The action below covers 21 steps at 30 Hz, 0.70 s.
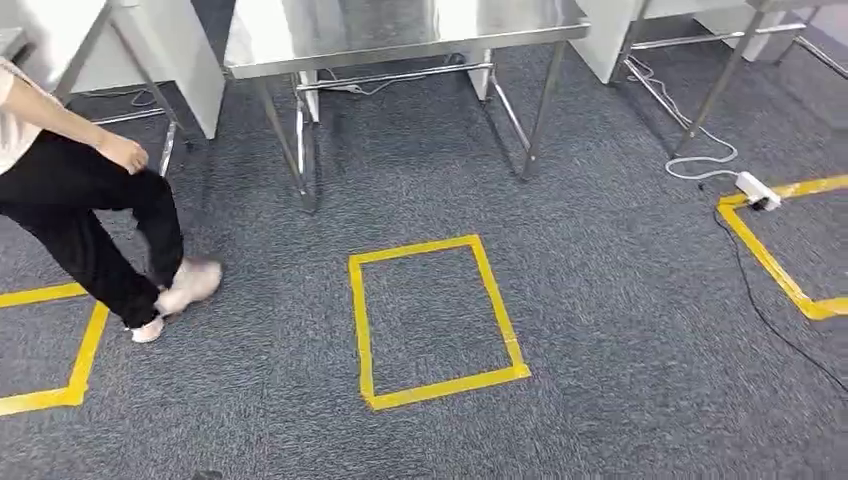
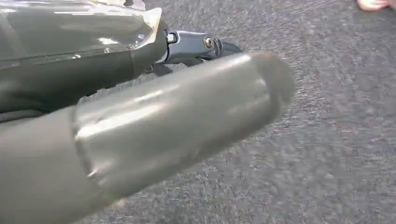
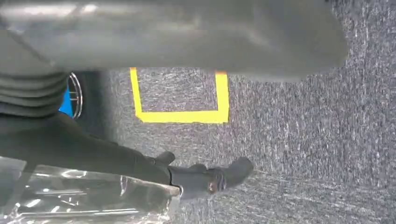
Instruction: Take the parts from the cabinet and place them on the table.
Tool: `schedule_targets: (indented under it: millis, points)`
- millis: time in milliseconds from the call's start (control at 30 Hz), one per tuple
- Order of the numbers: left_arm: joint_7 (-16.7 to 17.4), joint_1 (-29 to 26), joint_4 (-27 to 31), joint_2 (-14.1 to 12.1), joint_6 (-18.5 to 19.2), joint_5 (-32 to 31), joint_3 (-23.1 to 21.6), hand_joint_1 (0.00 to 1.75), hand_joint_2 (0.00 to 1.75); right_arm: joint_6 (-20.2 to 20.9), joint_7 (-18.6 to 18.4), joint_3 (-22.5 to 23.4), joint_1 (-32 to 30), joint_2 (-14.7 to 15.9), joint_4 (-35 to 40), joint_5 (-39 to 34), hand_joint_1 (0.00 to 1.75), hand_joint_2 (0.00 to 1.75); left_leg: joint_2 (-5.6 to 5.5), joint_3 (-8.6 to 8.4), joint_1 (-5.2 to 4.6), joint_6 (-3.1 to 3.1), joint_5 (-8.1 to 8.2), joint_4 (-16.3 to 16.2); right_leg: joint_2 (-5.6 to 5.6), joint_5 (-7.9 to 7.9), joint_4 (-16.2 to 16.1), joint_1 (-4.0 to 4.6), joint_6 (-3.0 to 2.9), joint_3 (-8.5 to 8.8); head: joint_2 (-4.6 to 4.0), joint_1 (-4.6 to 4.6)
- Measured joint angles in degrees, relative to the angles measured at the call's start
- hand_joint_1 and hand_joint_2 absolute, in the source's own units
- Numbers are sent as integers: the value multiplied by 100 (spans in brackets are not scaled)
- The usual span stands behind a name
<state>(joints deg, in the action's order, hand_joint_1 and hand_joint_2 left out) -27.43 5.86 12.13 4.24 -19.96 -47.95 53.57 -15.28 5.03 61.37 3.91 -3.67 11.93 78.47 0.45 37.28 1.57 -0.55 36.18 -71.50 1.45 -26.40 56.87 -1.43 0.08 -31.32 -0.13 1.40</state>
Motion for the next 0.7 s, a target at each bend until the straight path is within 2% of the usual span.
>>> schedule_targets:
  millis: [33,67,100,133,167,200,233,267,333,367,400,433,467,500,533,567,600,633,667,700]
  points:
    - [-17,-41,0,-2,-11,13,22,0,0,0,4,-2,-10,-4,0,22,0,0,-3,107,-2,17,57,-267,66,10,1,24,-16,-11,0,0]
    - [-35,-68,0,-4,-33,24,39,0,0,0,4,-2,-20,-7,0,41,0,0,-4,102,-10,50,-9,-272,132,11,1,44,-16,-14,0,-4]
    - [-37,-73,0,-2,-50,44,52,0,0,2,4,-4,-21,-4,0,50,0,0,-24,-33,-23,104,-215,-5,209,15,1,61,-21,-11,0,2]
    - [-37,-72,0,-2,-59,50,72,0,0,2,4,-9,-16,-2,0,61,0,0,-78,-283,-39,166,-495,493,286,24,0,79,-33,-4,0,-7]
    - [-37,-72,0,-4,-63,50,76,0,0,2,0,-13,-4,-4,0,66,0,0,-225,-521,-48,233,-716,966,354,29,0,91,-27,1,0,0]
    - [-37,-73,0,-18,-72,48,85,0,0,2,-2,-22,6,-22,0,70,0,0,-587,-710,-63,324,-798,1360,420,39,-2,72,-15,-4,0,-7]
    - [-37,-75,-2,-31,-72,41,85,0,0,4,-13,-26,19,-46,0,72,0,0,-632,-733,-78,331,-799,1381,462,58,6,129,20,-32,0,-28]
    - [-41,-76,-2,-28,-79,41,85,0,0,4,-22,-26,32,-35,0,70,0,0,-538,-727,-98,322,-806,1391,522,68,6,75,36,-57,0,-11]
    - [-28,-66,0,-44,-94,37,87,0,0,4,-24,-26,20,-48,0,66,0,0,-416,-726,-136,334,-818,1405,645,122,-23,45,120,-91,0,-11]
    - [-19,-63,-2,-26,-103,6,87,0,0,4,-24,-26,4,-37,0,61,0,0,-317,-757,-100,362,-882,1499,651,139,-33,127,156,-162,0,-20]
    - [-6,-46,0,-20,-105,-16,85,0,0,4,-24,-26,1,-39,-2,55,0,0,-232,-763,-86,350,-940,1582,330,64,110,105,128,-211,0,-15]
    - [0,-51,0,-15,-107,-18,85,0,0,4,-29,-26,17,-44,-2,55,0,0,-153,-742,-91,393,-958,1601,71,-156,453,121,81,-408,0,-59]
    - [16,-64,-2,-20,-109,-22,85,0,0,4,-28,-26,31,-48,-2,57,0,0,-64,-729,-95,391,-959,1600,-3,-334,812,105,64,-592,0,-72]
    - [31,-81,-2,-20,-111,-22,87,0,0,4,-29,-26,38,-46,-2,59,0,0,50,-715,-105,392,-961,1599,-45,-547,1315,90,64,-821,0,-72]
    - [48,-84,-2,-20,-114,-22,87,0,0,4,-29,-28,38,-46,-2,66,0,0,142,-695,-111,390,-963,1594,-58,-676,1689,82,87,-972,0,-70]
    - [55,-83,-2,-20,-114,-22,87,0,0,7,-29,-28,25,-46,-2,74,0,0,230,-686,-112,383,-968,1590,-68,-691,1826,73,133,-988,0,-76]
    - [57,-83,-2,-20,-116,-20,87,0,0,26,-31,-31,12,-46,-2,78,0,0,310,-682,-112,378,-970,1589,-82,-624,1672,62,187,-859,0,-72]
    - [64,-83,-2,-15,-116,-15,87,0,0,46,-33,-31,9,-41,-2,81,0,0,394,-680,-111,376,-969,1584,-120,-475,1256,48,248,-589,0,-79]
    - [66,-81,-2,-9,-120,-13,87,0,0,63,-35,-31,11,-33,-2,90,0,0,460,-687,-109,370,-968,1575,-195,-311,743,43,295,-272,0,-76]
    - [70,-78,-2,-2,-124,-13,87,0,0,79,-33,-35,27,-26,-2,96,0,0,529,-687,-111,350,-959,1551,-356,-181,218,36,320,55,0,-79]
